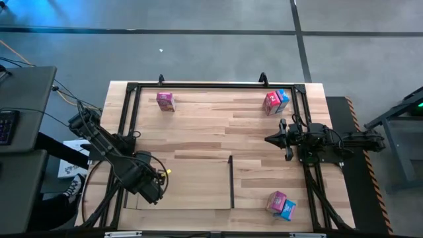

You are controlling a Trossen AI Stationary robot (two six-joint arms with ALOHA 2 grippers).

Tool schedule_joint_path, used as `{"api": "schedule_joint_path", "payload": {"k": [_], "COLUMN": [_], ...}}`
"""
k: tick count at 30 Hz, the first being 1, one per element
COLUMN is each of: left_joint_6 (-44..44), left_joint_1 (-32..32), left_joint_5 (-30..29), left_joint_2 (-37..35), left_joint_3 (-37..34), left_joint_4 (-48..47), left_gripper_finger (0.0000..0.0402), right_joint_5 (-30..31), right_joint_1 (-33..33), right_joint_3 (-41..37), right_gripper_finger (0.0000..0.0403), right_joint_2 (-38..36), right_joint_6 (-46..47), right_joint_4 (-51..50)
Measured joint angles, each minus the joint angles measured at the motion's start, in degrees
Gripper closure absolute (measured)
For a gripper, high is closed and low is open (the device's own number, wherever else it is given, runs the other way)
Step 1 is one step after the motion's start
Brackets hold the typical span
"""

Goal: Stack cereal on shelf
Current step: Put the left red cereal box on the shelf

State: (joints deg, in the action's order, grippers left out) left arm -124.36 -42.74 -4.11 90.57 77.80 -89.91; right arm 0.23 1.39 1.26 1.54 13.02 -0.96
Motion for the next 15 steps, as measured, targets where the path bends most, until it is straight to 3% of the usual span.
{"api": "schedule_joint_path", "payload": {"k": [8,15], "left_joint_6": [1.5,2.2], "left_joint_1": [0.0,0.0], "left_joint_5": [-1.1,-1.3], "left_joint_2": [-0.1,-0.5], "left_joint_3": [0.0,0.0], "left_joint_4": [-0.1,-0.1], "left_gripper_finger": [0.0275,0.0232], "right_joint_5": [0.0,0.0], "right_joint_1": [0.0,0.0], "right_joint_3": [0.0,0.0], "right_gripper_finger": [0.0402,0.0402], "right_joint_2": [0.0,0.0], "right_joint_6": [0.0,0.0], "right_joint_4": [0.0,0.0]}}
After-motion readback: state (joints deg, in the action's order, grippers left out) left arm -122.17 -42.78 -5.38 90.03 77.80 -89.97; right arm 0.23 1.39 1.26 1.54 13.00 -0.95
